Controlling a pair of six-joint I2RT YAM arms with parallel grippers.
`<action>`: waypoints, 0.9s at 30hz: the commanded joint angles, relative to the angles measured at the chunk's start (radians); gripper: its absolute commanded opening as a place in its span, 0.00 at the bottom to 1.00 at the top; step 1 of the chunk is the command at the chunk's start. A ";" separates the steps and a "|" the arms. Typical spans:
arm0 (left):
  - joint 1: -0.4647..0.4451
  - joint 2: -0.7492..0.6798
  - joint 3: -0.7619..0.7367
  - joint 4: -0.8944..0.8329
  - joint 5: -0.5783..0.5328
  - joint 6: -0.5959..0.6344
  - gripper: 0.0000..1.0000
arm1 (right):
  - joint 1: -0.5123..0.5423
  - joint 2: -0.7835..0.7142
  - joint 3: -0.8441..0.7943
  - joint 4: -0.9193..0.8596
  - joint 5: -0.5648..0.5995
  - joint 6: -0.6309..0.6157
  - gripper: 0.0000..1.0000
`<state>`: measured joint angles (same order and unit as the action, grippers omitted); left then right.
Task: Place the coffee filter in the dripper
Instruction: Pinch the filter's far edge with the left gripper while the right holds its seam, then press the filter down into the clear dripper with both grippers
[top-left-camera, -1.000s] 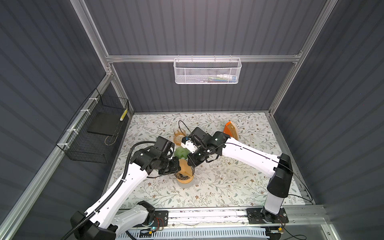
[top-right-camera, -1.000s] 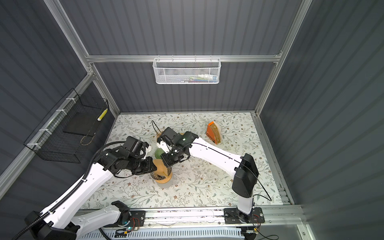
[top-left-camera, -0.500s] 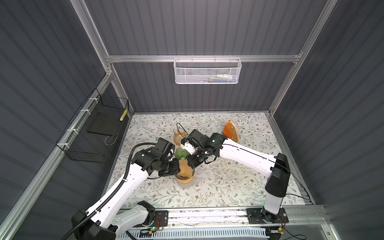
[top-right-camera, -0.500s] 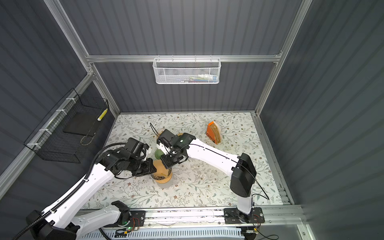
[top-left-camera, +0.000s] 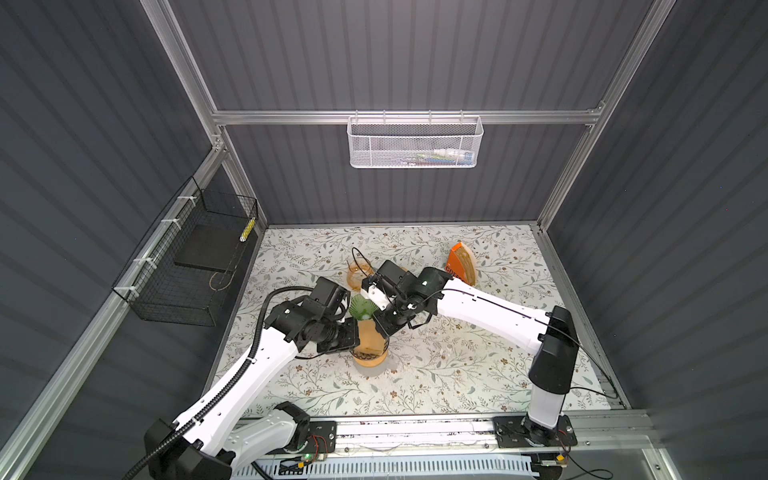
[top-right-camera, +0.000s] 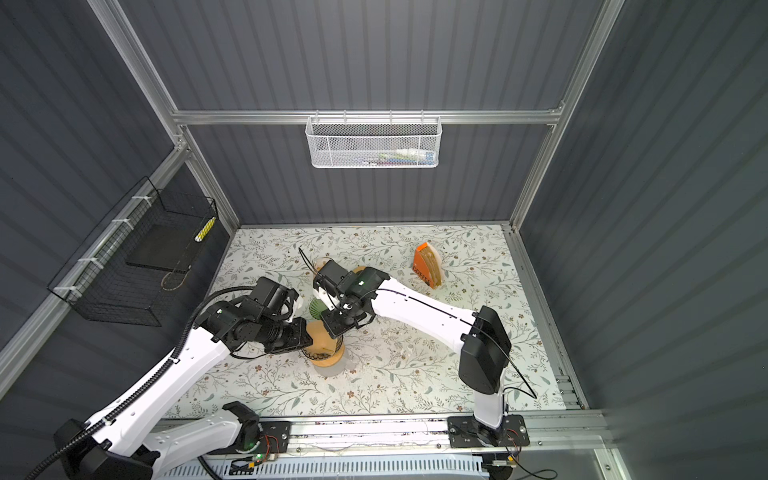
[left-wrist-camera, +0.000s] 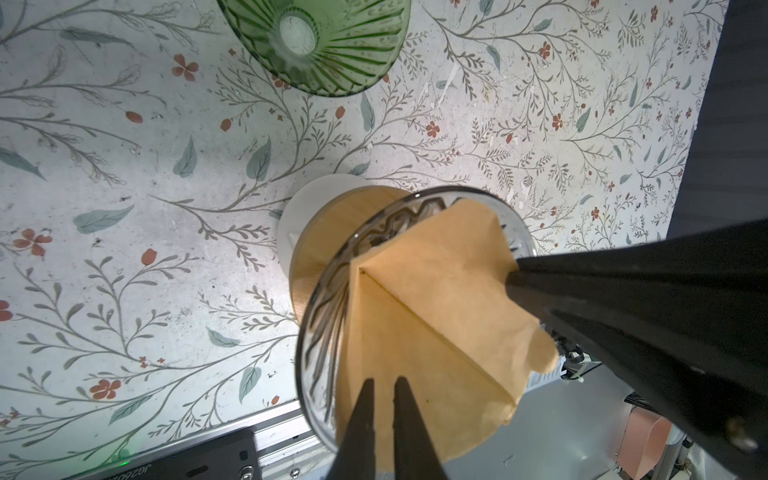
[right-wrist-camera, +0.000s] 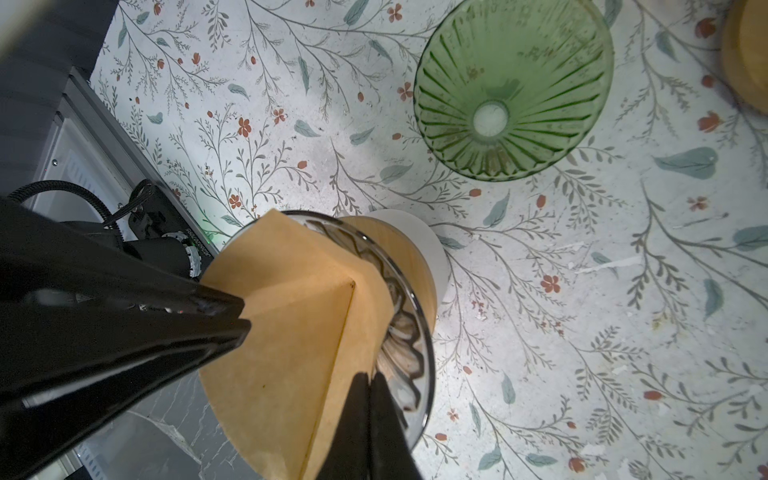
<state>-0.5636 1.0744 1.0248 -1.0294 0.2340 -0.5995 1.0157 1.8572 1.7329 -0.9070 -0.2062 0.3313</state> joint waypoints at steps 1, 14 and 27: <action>-0.007 -0.007 -0.021 0.000 -0.013 0.004 0.13 | 0.007 0.020 0.022 -0.017 0.020 -0.006 0.05; -0.007 -0.005 -0.038 0.010 -0.022 0.004 0.12 | 0.009 0.026 0.024 -0.016 0.027 -0.005 0.06; -0.007 0.000 -0.050 0.010 -0.029 0.011 0.12 | 0.014 0.032 0.022 -0.018 0.042 -0.005 0.06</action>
<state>-0.5636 1.0744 0.9859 -1.0153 0.2157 -0.5991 1.0229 1.8732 1.7355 -0.9070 -0.1791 0.3313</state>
